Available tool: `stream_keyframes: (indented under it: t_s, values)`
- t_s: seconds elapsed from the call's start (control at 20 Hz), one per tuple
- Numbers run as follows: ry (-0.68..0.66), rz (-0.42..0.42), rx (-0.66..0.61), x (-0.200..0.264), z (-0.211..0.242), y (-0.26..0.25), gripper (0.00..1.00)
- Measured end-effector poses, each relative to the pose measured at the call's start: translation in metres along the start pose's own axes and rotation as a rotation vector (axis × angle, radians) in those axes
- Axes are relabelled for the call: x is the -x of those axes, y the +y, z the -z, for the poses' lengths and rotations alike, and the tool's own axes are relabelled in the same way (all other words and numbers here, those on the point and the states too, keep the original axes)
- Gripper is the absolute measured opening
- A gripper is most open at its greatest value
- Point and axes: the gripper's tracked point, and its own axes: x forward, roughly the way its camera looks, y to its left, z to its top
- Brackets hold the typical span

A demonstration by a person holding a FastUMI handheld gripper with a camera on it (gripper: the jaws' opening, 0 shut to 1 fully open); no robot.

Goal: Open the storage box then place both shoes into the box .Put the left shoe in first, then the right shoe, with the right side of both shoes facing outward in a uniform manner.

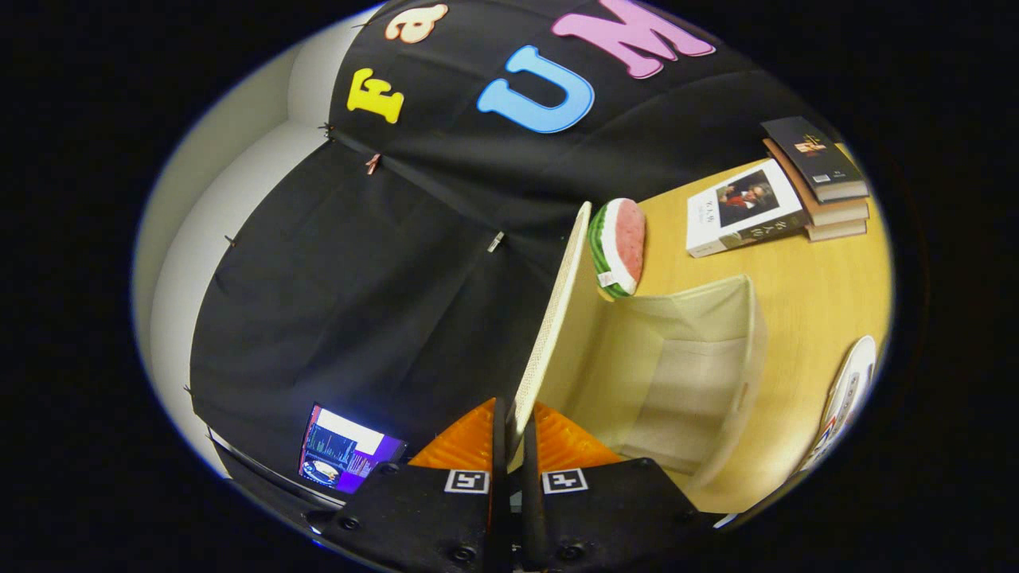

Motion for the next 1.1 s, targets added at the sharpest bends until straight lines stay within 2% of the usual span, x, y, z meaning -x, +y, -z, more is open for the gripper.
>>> stream_keyframes:
  t_s: [0.15,0.2,0.3,0.4,0.55,0.6,0.75,0.8,0.85,1.1]
  values:
    - [0.026,-0.032,0.051,-0.031,0.004,0.03,0.14]
    - [0.044,-0.042,0.068,-0.04,0.006,0.037,0.2]
    - [0.069,-0.059,0.095,-0.062,0.011,0.05,0.22]
    - [0.098,-0.068,0.113,-0.077,0.018,0.061,0.43]
    - [0.126,-0.09,0.122,-0.091,0.029,0.069,0.43]
    - [0.133,-0.09,0.126,-0.094,0.031,0.069,0.56]
    - [0.156,-0.079,0.125,-0.098,0.039,0.063,0.71]
    - [0.157,-0.078,0.113,-0.101,0.04,0.06,0.93]
    - [0.159,-0.081,0.099,-0.096,0.04,0.062,0.97]
    - [0.095,-0.083,0.117,-0.07,0.028,0.055,0.97]
